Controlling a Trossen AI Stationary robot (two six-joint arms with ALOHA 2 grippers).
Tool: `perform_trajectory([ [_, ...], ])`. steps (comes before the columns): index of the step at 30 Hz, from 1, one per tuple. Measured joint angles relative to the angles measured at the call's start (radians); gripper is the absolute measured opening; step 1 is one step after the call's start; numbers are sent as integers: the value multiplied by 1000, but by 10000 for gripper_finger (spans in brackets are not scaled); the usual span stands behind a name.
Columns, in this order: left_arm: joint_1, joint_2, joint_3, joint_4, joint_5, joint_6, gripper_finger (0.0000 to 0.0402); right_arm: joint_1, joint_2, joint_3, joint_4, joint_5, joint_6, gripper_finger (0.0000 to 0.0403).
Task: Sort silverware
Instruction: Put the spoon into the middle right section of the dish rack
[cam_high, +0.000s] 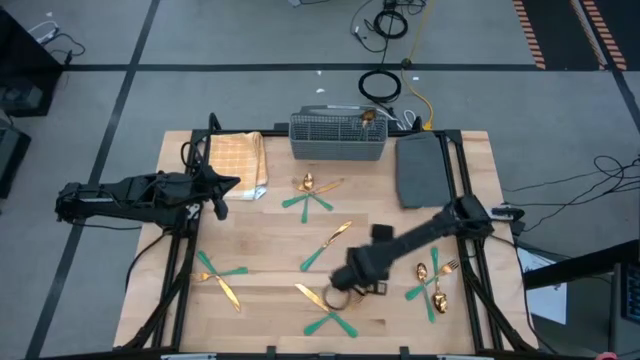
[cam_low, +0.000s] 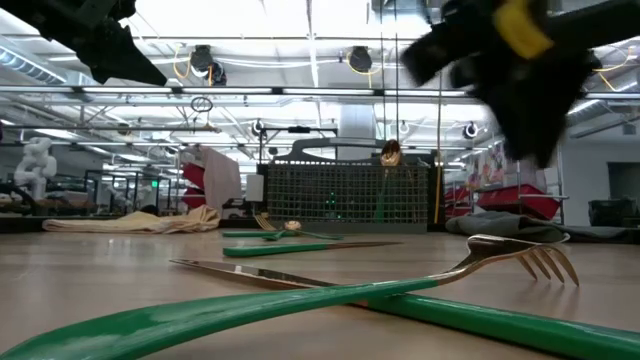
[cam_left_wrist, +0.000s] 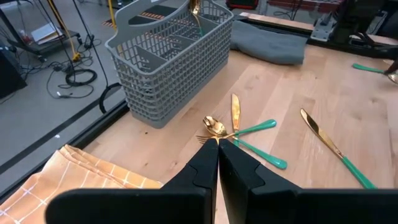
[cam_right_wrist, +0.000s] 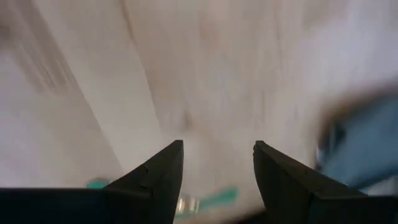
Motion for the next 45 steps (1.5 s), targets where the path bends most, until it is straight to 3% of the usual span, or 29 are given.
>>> perform_trajectory([
  [8, 0, 0, 0, -1, 2, 26, 21, 119, -118, -180, -13, -102, 468, 183],
  [15, 0, 0, 0, -21, 6, 47, 21, 235, -424, -464, 96, -204, 1135, 183],
  [19, 0, 0, 0, -25, 8, 47, 21, 299, -562, -570, 273, -144, 1368, 184],
  [28, 0, 0, 0, -22, 8, 46, 21, 339, -529, -744, 551, -181, 1433, 219],
  [32, 0, 0, 0, -21, 8, 45, 21, 335, -523, -783, 584, -157, 1428, 230],
  [45, 0, 0, 0, -18, -12, 45, 21, 333, -523, -845, 685, -152, 1425, 213],
])
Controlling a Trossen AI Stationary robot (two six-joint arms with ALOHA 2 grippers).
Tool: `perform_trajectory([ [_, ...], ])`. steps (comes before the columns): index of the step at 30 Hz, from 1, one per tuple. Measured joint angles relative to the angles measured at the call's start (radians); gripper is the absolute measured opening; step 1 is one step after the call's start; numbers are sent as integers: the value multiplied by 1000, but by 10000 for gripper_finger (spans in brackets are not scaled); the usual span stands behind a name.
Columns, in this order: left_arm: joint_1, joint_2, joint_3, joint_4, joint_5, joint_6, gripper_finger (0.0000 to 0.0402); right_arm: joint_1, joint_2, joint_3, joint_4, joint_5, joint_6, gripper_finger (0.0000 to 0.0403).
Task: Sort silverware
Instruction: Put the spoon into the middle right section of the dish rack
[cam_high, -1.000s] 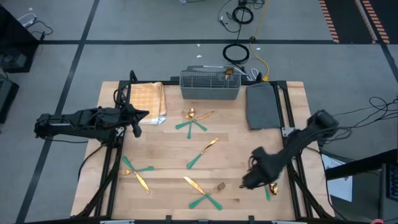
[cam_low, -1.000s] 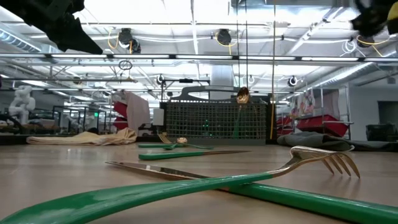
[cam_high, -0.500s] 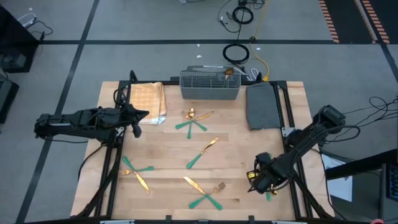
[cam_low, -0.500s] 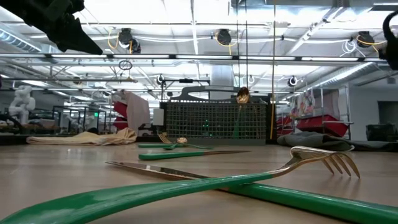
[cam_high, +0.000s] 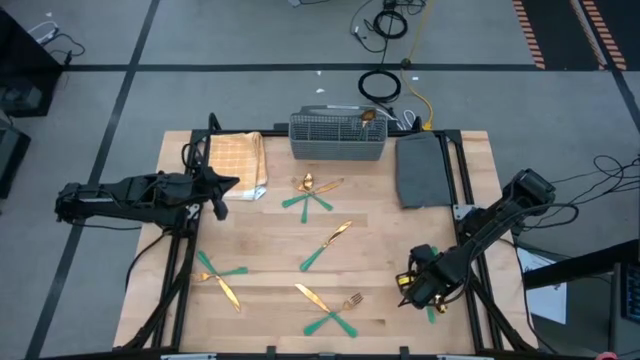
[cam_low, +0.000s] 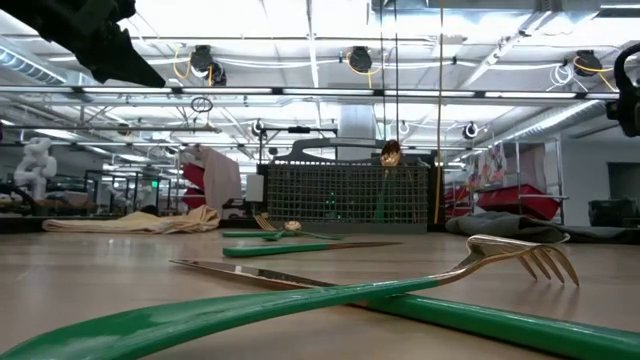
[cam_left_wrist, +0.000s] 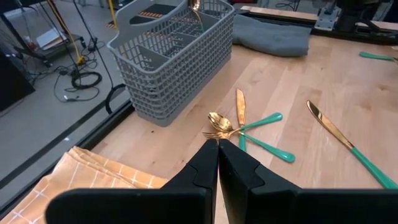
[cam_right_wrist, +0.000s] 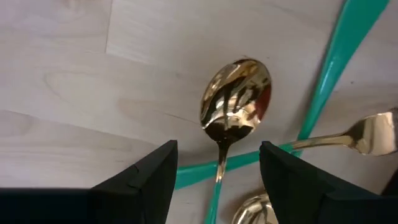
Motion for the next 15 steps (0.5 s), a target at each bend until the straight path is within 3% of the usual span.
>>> perform_trajectory([
  [9, 0, 0, 0, 0, -10, 0, 21, 0, 0, -40, 66, -4, -5, 187],
  [15, 0, 0, 0, 0, -10, 1, 21, 0, 0, -40, 58, -7, -21, 117],
])
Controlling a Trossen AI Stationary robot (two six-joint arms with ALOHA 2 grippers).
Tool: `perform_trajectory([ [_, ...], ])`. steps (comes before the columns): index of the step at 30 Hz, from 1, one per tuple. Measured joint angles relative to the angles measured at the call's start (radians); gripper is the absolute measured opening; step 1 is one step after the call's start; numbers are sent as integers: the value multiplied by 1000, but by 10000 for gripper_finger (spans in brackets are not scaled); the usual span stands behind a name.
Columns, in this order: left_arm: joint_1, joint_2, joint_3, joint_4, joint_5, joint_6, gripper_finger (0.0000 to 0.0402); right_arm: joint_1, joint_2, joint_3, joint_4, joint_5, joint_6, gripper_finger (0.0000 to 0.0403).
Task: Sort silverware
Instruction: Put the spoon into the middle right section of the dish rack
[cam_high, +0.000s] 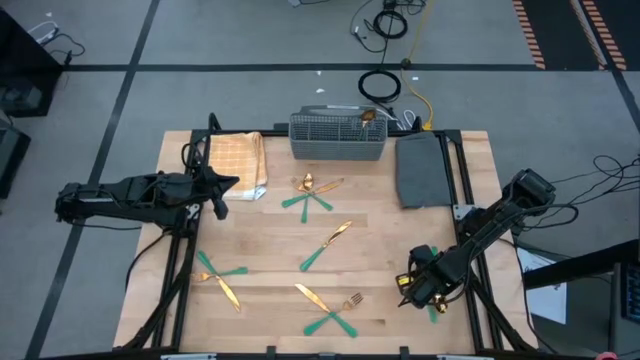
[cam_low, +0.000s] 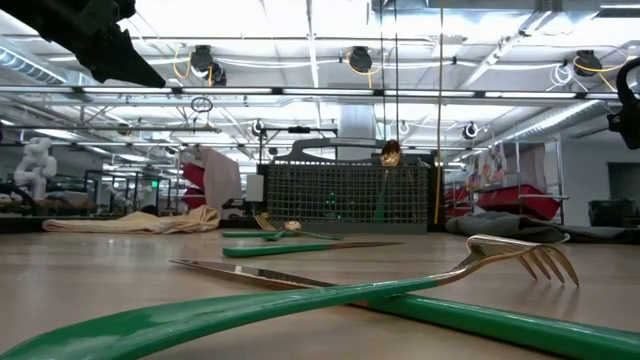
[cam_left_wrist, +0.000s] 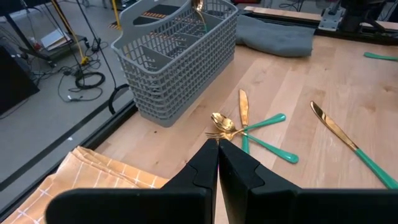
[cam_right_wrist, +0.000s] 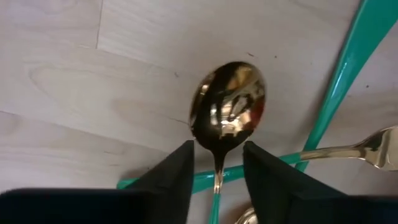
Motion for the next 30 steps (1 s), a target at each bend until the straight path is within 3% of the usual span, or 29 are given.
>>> perform_trajectory([
  [9, 0, 0, 0, 0, 0, 1, 21, 0, 0, 0, -18, 0, -17, 6],
  [19, 0, 0, 0, -1, 0, 1, 21, 0, 0, 7, -33, 10, -8, 1],
  [30, 0, 0, 0, -5, 0, 2, 21, -21, 0, 254, -362, 278, -14, 1],
])
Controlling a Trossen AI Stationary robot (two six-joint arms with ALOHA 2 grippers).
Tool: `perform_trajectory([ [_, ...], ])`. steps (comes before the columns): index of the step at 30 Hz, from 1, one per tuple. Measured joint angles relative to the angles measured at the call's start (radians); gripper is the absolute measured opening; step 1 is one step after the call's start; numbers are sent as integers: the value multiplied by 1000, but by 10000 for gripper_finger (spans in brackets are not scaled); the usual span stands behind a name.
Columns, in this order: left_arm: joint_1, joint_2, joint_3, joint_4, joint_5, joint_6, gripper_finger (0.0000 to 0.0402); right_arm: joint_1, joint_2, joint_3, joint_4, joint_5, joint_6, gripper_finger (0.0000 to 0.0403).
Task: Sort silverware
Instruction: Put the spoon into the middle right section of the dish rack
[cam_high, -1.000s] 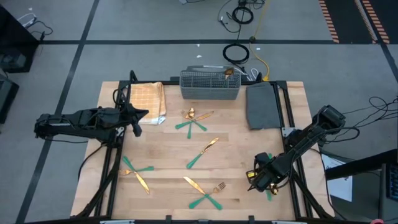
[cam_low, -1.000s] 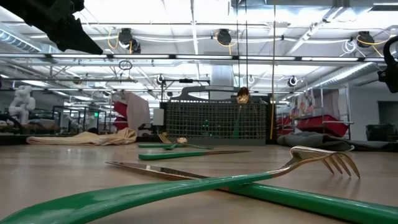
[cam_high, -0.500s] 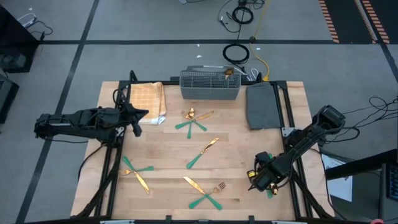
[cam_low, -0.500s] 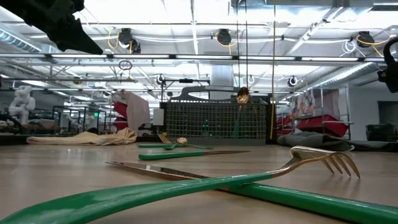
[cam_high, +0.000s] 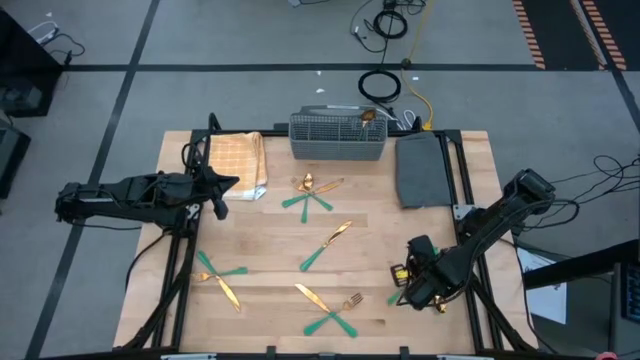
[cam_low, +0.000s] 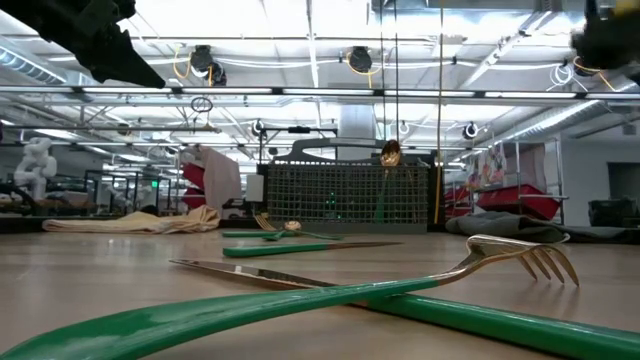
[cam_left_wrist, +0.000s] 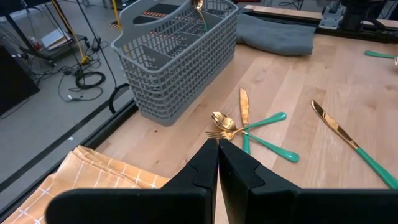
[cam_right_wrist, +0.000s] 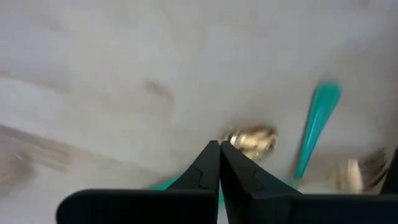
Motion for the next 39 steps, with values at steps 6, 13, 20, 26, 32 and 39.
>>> perform_trajectory([
  [6, 0, 0, 0, 0, 0, 0, 21, -37, 0, 120, -116, 62, -70, 1],
  [13, 0, 0, 0, -3, 0, 6, 21, -50, 0, 57, 68, -74, -290, 26],
  [20, 0, 0, 0, 0, 0, 25, 21, -84, 0, -44, 231, -116, -660, 120],
  [26, 0, 0, 0, 0, 0, 25, 21, -111, 1, -87, 227, -211, -510, 161],
  [32, 0, 0, 0, 0, 0, 26, 21, -109, 0, -82, 230, -304, -629, 161],
  [39, 0, 0, 0, 0, 0, 26, 21, -167, 0, -80, 252, -420, -271, 160],
])
